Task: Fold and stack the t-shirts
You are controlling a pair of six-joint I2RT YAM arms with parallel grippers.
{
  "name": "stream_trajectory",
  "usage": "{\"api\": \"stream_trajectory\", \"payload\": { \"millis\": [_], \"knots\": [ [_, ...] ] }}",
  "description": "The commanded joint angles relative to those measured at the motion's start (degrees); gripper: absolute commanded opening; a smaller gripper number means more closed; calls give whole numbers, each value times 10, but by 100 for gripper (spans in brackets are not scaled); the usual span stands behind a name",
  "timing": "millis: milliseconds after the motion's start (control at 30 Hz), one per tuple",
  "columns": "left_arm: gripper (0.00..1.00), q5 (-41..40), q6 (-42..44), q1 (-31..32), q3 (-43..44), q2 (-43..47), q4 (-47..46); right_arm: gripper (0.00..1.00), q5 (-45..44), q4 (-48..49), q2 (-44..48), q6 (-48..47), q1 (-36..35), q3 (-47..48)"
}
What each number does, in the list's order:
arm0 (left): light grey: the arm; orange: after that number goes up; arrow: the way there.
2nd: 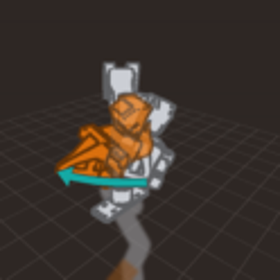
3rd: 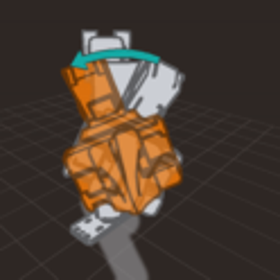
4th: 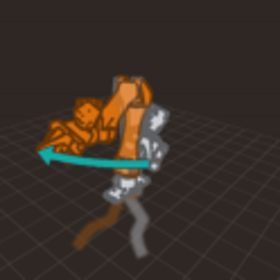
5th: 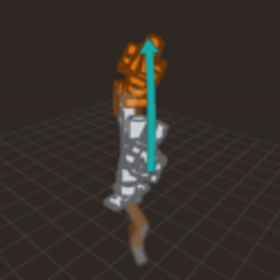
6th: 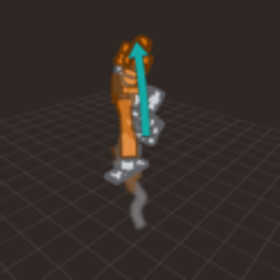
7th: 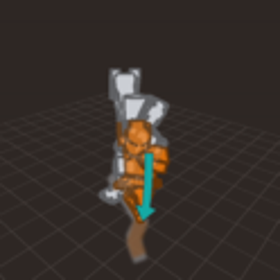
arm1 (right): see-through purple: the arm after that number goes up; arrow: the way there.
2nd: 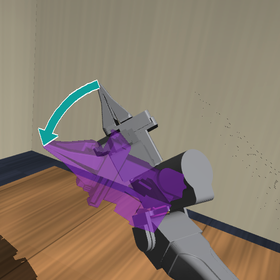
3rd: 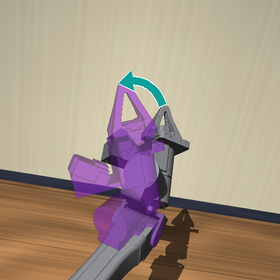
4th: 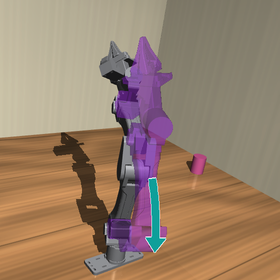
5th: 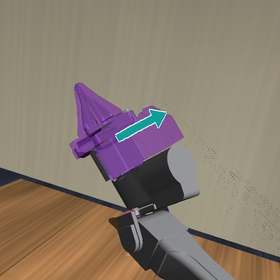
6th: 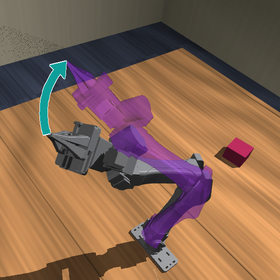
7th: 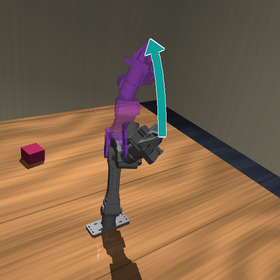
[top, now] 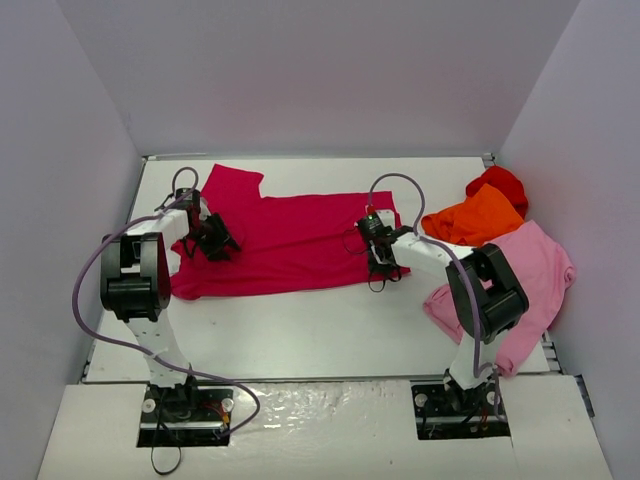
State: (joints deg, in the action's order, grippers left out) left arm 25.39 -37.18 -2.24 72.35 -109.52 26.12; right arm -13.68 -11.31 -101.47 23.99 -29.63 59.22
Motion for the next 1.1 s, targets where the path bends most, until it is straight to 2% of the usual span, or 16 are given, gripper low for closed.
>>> {"api": "stream_trajectory", "payload": {
  "millis": [0,267,500,1067],
  "knots": [
    [38,-43,22,0,19,-10,23,0,14,-20,67,7,-4,26],
    [38,-41,20,0,18,-20,19,0,9,-23,27,-5,-6,47],
    [39,-49,24,0,30,-14,33,0,8,-10,-44,-11,-6,8],
    [39,-68,28,-6,28,-1,48,0,-17,-26,16,30,-3,-128]
  ]
}}
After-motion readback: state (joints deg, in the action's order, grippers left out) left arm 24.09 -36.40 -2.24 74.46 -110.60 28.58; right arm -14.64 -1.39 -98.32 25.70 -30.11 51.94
